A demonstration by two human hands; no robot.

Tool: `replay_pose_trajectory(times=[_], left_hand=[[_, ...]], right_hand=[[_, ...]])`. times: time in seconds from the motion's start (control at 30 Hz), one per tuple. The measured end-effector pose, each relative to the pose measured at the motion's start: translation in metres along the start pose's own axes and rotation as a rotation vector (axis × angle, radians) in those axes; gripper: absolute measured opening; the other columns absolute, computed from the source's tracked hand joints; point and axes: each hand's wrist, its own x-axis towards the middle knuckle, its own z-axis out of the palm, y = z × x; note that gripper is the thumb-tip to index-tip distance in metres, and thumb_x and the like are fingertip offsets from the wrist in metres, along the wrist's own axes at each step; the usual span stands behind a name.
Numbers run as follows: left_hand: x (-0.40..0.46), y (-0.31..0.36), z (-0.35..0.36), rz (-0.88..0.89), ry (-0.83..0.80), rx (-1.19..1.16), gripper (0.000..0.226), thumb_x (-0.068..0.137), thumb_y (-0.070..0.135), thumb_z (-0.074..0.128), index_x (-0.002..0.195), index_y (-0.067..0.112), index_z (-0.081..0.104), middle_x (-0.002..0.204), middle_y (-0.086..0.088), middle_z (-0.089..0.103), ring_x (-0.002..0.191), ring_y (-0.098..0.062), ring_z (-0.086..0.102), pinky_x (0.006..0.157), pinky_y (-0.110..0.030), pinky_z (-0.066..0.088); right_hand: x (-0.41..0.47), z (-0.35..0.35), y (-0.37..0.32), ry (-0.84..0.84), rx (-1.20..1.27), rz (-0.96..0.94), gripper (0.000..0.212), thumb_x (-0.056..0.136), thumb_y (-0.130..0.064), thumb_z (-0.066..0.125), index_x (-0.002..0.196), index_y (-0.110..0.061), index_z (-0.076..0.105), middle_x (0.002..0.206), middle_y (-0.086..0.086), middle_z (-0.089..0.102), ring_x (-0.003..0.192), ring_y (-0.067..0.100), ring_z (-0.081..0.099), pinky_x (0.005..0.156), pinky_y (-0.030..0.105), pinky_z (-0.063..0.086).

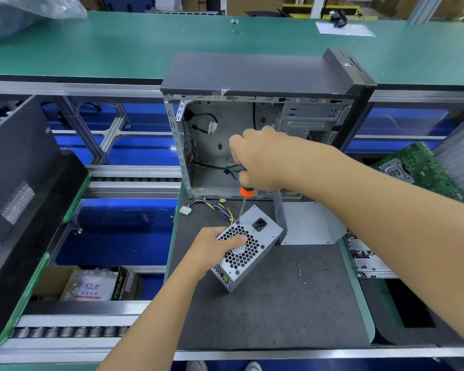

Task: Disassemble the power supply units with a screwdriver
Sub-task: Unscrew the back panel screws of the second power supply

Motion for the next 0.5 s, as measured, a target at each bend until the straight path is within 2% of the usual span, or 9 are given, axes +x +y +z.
replay_pose_trajectory(times=[0.13,0.2,0.27,0.3,0.37,0.43,0.5], left_hand=[[0.001,-0.001,0.000,-0.004,0.002,-0.002,0.015,0.083,0.036,0.081,0.097,0.030,0.079,0.096,-0.003,0.078,0.088,-0.023,0.076,0.074,-0.031,0.059],[0.001,-0.001,0.000,-0.004,0.002,-0.005,0.015,0.083,0.036,0.081,0.097,0.029,0.079,0.096,-0.003,0.078,0.088,-0.023,0.076,0.074,-0.032,0.059],[0.001,-0.001,0.000,-0.003,0.003,-0.006,0.016,0.082,0.036,0.081,0.097,0.029,0.079,0.096,-0.003,0.078,0.088,-0.022,0.076,0.074,-0.031,0.058],[0.001,-0.001,0.000,-0.001,0.003,-0.004,0.017,0.082,0.037,0.081,0.097,0.029,0.079,0.096,-0.002,0.078,0.088,-0.022,0.076,0.074,-0.031,0.058],[0.001,-0.001,0.000,0.006,0.005,0.003,0.017,0.082,0.037,0.081,0.097,0.029,0.079,0.096,-0.001,0.078,0.088,-0.021,0.076,0.075,-0.030,0.058],[0.001,0.000,0.001,0.012,0.009,0.007,0.017,0.083,0.036,0.081,0.097,0.028,0.079,0.096,-0.001,0.078,0.088,-0.020,0.076,0.075,-0.028,0.058],[0.001,0.000,0.001,0.006,0.009,0.000,0.016,0.083,0.035,0.081,0.097,0.027,0.080,0.096,-0.002,0.078,0.087,-0.021,0.076,0.071,-0.026,0.057]], right_hand=[[-0.002,-0.005,-0.006,-0.050,0.076,-0.041,0.023,0.090,-0.008,0.050,0.110,-0.020,0.049,0.111,0.002,0.040,0.099,0.031,0.036,0.062,0.037,0.032],[-0.002,-0.004,-0.011,-0.039,0.019,-0.048,0.024,0.095,-0.026,0.055,0.116,-0.019,0.047,0.119,0.004,0.039,0.104,0.033,0.038,0.065,0.039,0.035],[-0.002,-0.003,-0.016,-0.046,0.021,0.045,0.053,0.095,-0.059,0.049,0.123,-0.014,0.046,0.115,0.007,0.043,0.101,0.031,0.043,0.066,0.040,0.034],[-0.003,-0.005,-0.017,-0.045,0.012,0.107,0.059,0.094,-0.065,0.042,0.123,-0.013,0.049,0.104,0.005,0.047,0.093,0.029,0.044,0.062,0.038,0.033],[-0.004,-0.005,-0.019,-0.010,-0.124,0.115,0.048,0.102,-0.052,0.035,0.121,-0.014,0.056,0.083,0.003,0.042,0.085,0.028,0.041,0.056,0.036,0.031],[-0.004,-0.003,-0.019,0.058,-0.181,0.089,0.025,0.105,-0.027,0.038,0.107,-0.013,0.059,0.077,0.004,0.037,0.083,0.029,0.041,0.059,0.036,0.033],[-0.003,-0.001,-0.018,0.108,-0.147,0.063,0.009,0.102,-0.017,0.045,0.098,-0.013,0.052,0.075,0.003,0.035,0.080,0.030,0.042,0.060,0.036,0.033]])
